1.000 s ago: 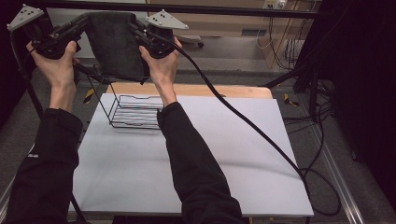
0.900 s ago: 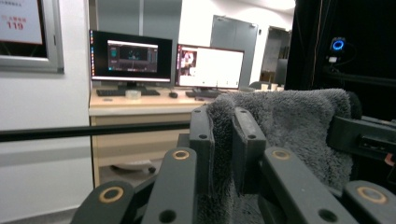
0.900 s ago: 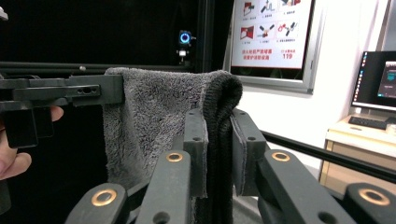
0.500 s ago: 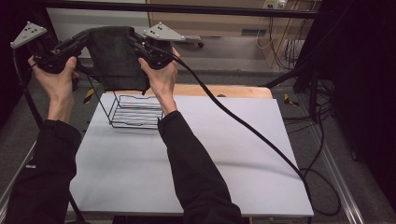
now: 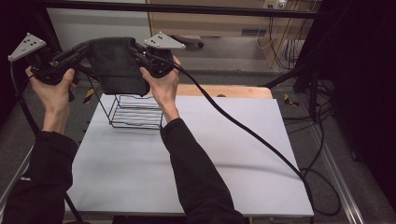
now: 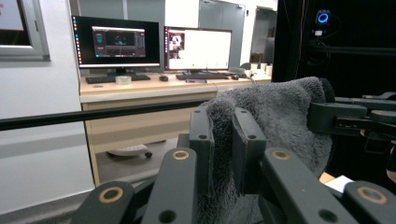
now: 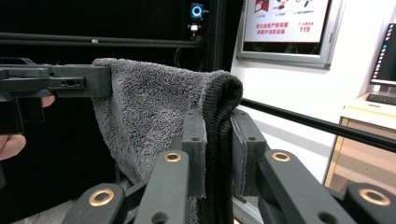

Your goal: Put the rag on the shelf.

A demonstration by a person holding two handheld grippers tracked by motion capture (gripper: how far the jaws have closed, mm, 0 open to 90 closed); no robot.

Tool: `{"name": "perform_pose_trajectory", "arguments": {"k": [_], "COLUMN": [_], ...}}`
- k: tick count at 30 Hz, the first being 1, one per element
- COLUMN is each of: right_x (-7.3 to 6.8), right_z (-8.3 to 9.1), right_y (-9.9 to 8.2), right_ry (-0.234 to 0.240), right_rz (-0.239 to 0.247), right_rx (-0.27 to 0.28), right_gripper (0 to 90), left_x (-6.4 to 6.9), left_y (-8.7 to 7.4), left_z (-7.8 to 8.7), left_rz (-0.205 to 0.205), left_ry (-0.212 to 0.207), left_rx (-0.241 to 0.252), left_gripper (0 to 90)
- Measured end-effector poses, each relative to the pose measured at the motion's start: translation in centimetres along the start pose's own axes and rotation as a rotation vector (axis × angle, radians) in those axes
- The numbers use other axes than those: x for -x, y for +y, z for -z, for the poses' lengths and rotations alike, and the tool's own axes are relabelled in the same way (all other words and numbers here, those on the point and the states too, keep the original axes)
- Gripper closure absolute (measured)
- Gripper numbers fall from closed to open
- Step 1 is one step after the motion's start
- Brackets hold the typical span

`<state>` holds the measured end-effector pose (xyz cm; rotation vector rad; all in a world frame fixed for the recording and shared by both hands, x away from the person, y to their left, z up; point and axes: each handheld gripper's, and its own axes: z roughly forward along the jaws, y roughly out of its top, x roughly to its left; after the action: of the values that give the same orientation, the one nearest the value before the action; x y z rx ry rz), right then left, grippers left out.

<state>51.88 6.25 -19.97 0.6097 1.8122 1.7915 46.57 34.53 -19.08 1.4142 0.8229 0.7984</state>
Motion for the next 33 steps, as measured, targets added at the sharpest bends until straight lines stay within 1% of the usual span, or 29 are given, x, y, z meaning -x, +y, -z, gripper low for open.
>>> {"name": "perform_pose_trajectory", "arguments": {"k": [8, 12, 15, 20, 24, 27, 30, 33], "right_x": [-0.6, -0.8, -0.9, -1.0, -1.2, -1.4, -1.5, -1.7], "right_z": [0.6, 0.8, 0.9, 0.9, 0.9, 0.9, 0.9, 1.1], "right_y": [-0.2, -0.3, -0.5, -0.9, -1.1, -1.3, -1.3, -1.3], "right_ry": [0.025, 0.035, 0.035, 0.04, 0.05, 0.057, 0.065, 0.084], "right_rz": [0.033, 0.04, 0.051, 0.053, 0.065, 0.083, 0.087, 0.089], "right_rx": [-0.038, -0.054, -0.067, -0.083, -0.098, -0.116, -0.128, -0.158], "right_gripper": [78.2, 78.1, 78.0, 78.0, 77.9, 77.9, 77.7, 77.2], "left_x": [0.1, 0.3, 0.5, 0.6, 0.4, 0.3, 0.5, 0.6], "left_y": [-0.5, -1.1, -1.2, -1.6, -2.2, -2.7, -2.9, -3.0], "left_z": [0.8, 1.2, 1.3, 1.4, 1.5, 1.6, 1.9, 2.2], "left_rz": [-0.014, -0.011, -0.026, -0.032, -0.028, -0.024, -0.034, -0.052], "left_ry": [-0.014, -0.023, -0.014, -0.015, -0.013, -0.016, -0.021, -0.018], "left_rx": [-0.027, -0.026, -0.045, -0.06, -0.076, -0.087, -0.098, -0.128], "left_gripper": [79.8, 79.8, 79.8, 79.8, 79.8, 79.8, 79.8, 79.5]}}
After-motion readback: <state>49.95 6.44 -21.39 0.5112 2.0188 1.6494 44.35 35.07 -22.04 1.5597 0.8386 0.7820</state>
